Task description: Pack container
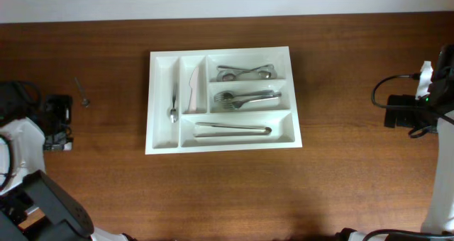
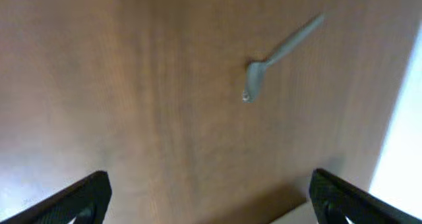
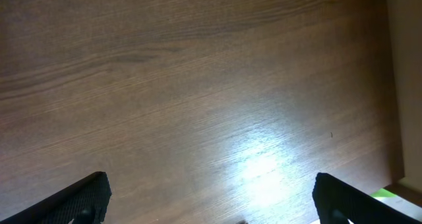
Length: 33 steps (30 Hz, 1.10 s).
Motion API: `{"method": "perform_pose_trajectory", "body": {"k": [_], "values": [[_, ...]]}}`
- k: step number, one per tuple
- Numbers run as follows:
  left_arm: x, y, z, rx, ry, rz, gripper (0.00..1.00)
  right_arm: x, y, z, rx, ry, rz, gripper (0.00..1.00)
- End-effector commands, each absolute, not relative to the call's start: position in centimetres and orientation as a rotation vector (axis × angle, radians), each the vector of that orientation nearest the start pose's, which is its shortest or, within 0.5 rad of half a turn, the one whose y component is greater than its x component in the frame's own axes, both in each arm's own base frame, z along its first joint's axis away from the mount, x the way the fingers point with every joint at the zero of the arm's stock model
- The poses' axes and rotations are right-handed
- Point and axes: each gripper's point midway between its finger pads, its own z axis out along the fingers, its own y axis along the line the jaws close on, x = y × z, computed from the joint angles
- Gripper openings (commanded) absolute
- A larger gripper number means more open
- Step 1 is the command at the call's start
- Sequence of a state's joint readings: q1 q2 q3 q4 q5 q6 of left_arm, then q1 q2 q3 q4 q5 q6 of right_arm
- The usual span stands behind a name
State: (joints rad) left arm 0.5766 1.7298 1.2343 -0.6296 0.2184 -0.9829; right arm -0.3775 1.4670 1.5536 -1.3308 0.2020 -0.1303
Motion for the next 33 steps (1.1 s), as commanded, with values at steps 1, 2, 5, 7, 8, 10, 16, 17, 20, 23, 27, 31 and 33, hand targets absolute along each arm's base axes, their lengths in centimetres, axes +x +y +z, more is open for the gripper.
{"method": "perform_pose_trajectory", "body": {"k": [1,2,5,7,8,10,16,17,20,23,27,31,33], "values": [[38.2,18.2,9.3,-1.821,1.906,-0.594,0.99,27.1,-14.9,23.4,0.419,2.8,-0.423,0.99],[38.7,18.3,9.3,-1.792,1.892,-0.608,0.99,27.1,-14.9,23.4,0.419,2.8,-0.423,0.99],[39.9,18.3,9.5,-1.709,1.858,-0.662,0.99,27.1,-14.9,23.4,0.419,2.8,-0.423,0.99],[40.2,17.9,9.3,-1.69,1.849,-0.695,0.99,27.1,-14.9,23.4,0.419,2.8,-0.423,0.99],[40.1,17.8,9.1,-1.701,1.843,-0.699,0.99,27.1,-14.9,23.4,0.419,2.8,-0.423,0.99],[39.9,17.6,8.7,-1.726,1.838,-0.705,0.99,27.1,-14.9,23.4,0.419,2.8,-0.423,0.99],[40.0,17.3,8.1,-1.737,1.84,-0.706,0.99,27.1,-14.9,23.4,0.419,2.8,-0.423,0.99],[40.1,17.3,8.1,-1.733,1.837,-0.704,0.99,27.1,-14.9,23.4,0.419,2.8,-0.423,0.99],[40.1,17.7,8.0,-1.767,1.808,-0.693,0.99,27.1,-14.9,23.4,0.419,2.8,-0.423,0.99],[39.6,17.5,7.5,-1.859,1.768,-0.708,0.99,27.1,-14.9,23.4,0.419,2.8,-0.423,0.99],[38.1,17.4,6.1,-2.048,1.702,-0.64,0.99,27.1,-14.9,23.4,0.419,2.8,-0.423,0.99],[38.2,17.3,6.0,-2.045,1.699,-0.603,0.99,27.1,-14.9,23.4,0.419,2.8,-0.423,0.99],[38.2,17.4,6.0,-2.043,1.698,-0.585,0.99,27.1,-14.9,23.4,0.419,2.799,-0.423,0.99]]}}
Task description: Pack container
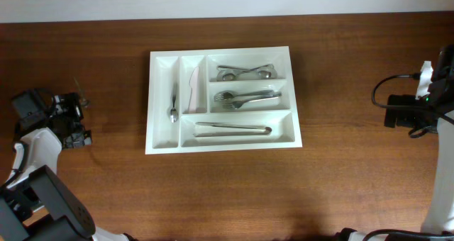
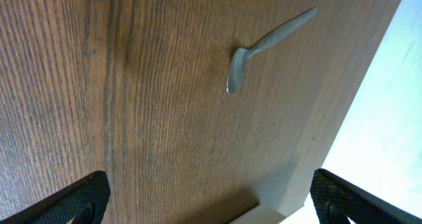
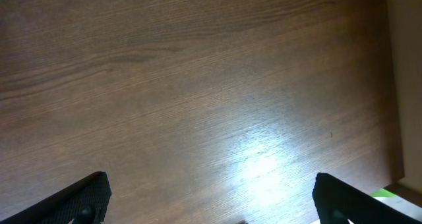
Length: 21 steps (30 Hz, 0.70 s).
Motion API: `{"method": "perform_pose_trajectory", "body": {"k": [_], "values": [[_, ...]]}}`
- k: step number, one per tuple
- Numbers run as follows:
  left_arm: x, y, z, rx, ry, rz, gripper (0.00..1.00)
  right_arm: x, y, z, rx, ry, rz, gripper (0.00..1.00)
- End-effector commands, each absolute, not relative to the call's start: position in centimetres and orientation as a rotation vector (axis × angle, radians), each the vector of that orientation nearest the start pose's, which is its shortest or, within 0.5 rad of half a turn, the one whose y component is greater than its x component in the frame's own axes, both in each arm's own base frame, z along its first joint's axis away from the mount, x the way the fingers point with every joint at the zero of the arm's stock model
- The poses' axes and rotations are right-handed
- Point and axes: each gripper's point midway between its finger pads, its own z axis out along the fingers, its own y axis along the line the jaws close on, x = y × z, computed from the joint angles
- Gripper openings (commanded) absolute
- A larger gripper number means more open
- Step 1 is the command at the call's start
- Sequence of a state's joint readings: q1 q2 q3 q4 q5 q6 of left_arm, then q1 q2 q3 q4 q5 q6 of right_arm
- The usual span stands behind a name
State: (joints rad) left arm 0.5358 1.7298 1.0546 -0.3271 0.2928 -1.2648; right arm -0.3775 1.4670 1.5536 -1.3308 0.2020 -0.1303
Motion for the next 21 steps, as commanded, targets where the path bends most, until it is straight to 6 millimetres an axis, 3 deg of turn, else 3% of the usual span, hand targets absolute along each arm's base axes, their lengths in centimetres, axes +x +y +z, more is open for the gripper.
{"method": "perform_pose_trajectory", "body": {"k": [1,9,16,21], "values": [[38.2,17.4,6.0,-2.041,1.698,-0.581,0.99,27.1,-14.9,23.4,0.419,2.8,-0.423,0.99],[38.3,18.0,6.1,-2.077,1.635,-0.567,1.0,27.1,-14.9,23.4,0.419,2.8,-0.423,0.99],[40.0,18.6,7.4,-2.009,1.608,-0.567,1.0,27.1,-14.9,23.4,0.419,2.8,-0.423,0.99],[42.8,17.8,7.4,-1.973,1.652,-0.59,1.0,27.1,-14.9,23.4,0.419,2.8,-0.423,0.99]]}}
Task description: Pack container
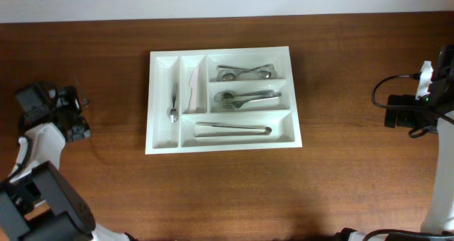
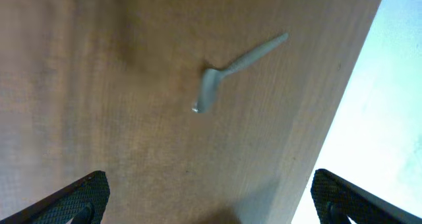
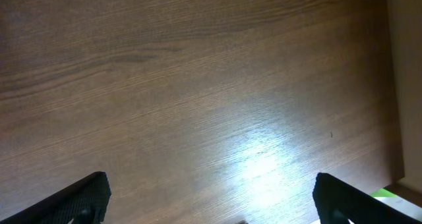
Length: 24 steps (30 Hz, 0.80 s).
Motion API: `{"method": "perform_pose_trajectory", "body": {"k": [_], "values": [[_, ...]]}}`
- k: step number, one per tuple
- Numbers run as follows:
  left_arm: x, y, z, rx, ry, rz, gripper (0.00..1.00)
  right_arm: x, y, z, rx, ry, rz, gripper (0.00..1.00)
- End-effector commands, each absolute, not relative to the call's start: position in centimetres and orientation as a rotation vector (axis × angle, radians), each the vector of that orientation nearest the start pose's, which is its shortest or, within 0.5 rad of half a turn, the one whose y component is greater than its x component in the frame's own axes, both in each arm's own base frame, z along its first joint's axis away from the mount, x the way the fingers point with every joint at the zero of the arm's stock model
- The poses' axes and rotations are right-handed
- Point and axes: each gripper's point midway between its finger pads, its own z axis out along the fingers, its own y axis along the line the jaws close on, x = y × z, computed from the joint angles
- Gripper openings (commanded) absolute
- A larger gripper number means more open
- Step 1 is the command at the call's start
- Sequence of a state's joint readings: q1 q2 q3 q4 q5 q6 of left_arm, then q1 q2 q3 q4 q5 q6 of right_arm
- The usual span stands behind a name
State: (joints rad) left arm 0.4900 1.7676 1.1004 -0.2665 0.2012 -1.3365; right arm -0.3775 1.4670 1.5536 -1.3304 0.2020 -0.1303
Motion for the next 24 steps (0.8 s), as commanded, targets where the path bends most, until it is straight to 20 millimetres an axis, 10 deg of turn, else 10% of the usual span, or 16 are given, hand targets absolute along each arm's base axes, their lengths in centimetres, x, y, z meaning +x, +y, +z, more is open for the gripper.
{"method": "perform_pose_trajectory", "body": {"k": [1,8,24], "values": [[43.5,17.7,7.3,-1.972,1.666,-0.594,1.0,27.1,-14.9,23.4,0.419,2.8,-0.423,0.99],[45.4,18.0,7.7,-2.002,1.705,-0.571,0.99,27.1,-14.9,23.4,0.419,2.8,-0.423,0.99],[41.7,19.4,3.9,-2.069,1.84,-0.367,0.99,27.1,-14.9,23.4,0.419,2.8,-0.423,0.99]]}}
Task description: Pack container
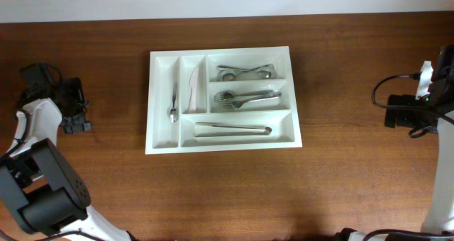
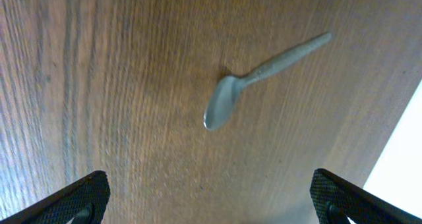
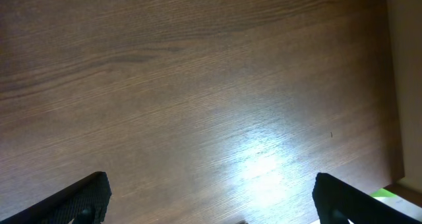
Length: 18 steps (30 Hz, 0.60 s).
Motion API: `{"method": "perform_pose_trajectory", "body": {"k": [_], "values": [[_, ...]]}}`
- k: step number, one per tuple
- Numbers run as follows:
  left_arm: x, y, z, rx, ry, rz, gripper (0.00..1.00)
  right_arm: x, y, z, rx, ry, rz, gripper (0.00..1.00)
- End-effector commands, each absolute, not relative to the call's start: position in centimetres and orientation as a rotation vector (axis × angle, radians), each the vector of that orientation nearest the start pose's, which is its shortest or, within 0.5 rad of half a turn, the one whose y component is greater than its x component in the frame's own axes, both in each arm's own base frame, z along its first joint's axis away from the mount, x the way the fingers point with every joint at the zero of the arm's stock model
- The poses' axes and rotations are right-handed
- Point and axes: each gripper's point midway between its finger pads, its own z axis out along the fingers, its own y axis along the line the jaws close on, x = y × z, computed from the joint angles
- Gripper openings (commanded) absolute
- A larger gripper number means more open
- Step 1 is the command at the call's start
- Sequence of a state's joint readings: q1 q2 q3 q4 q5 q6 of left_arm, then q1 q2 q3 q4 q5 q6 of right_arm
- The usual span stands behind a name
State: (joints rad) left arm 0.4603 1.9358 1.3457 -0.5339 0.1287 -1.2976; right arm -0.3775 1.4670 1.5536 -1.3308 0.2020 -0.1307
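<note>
A small grey spoon (image 2: 227,105) lies loose on the wooden table, bowl toward me, handle running up and right. My left gripper (image 2: 211,204) hangs open above it, with the spoon ahead of the fingertips (image 2: 79,197) and nothing between them. In the overhead view the left gripper (image 1: 71,108) covers the spoon. The white cutlery tray (image 1: 220,50) sits mid-table. My right gripper (image 3: 211,201) is open over bare wood at the far right (image 1: 403,113).
The tray holds a small spoon (image 1: 173,105), a knife (image 1: 193,86), spoons (image 1: 245,72), forks (image 1: 247,98) and tongs (image 1: 233,129) in separate compartments. The table's far edge (image 2: 409,118) lies just right of the loose spoon in the left wrist view.
My left gripper has shifted a little toward the table's far edge and now covers the spoon from overhead. In the wrist view the spoon looks larger and nearer the centre. The right arm is still.
My left gripper was open at the table's left edge, with the spoon lying apart from it toward the tray. It then stood closer to the spoon at each later moment, and now it hangs open over it. The tray and the right arm are unchanged.
</note>
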Motion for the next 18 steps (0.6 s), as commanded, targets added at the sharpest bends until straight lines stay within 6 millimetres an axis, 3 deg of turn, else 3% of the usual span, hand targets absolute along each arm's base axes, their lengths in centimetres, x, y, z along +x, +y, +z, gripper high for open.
{"method": "perform_pose_trajectory", "body": {"k": [1,11,18], "values": [[41.6,19.5,3.8,-2.067,1.848,-0.366,0.99,27.1,-14.9,23.4,0.419,2.8,-0.423,0.99],[43.1,20.6,4.4,-1.952,1.846,-0.379,0.99,27.1,-14.9,23.4,0.419,2.8,-0.423,0.99],[44.5,19.7,3.2,-1.923,1.869,-0.427,0.99,27.1,-14.9,23.4,0.419,2.8,-0.423,0.99]]}}
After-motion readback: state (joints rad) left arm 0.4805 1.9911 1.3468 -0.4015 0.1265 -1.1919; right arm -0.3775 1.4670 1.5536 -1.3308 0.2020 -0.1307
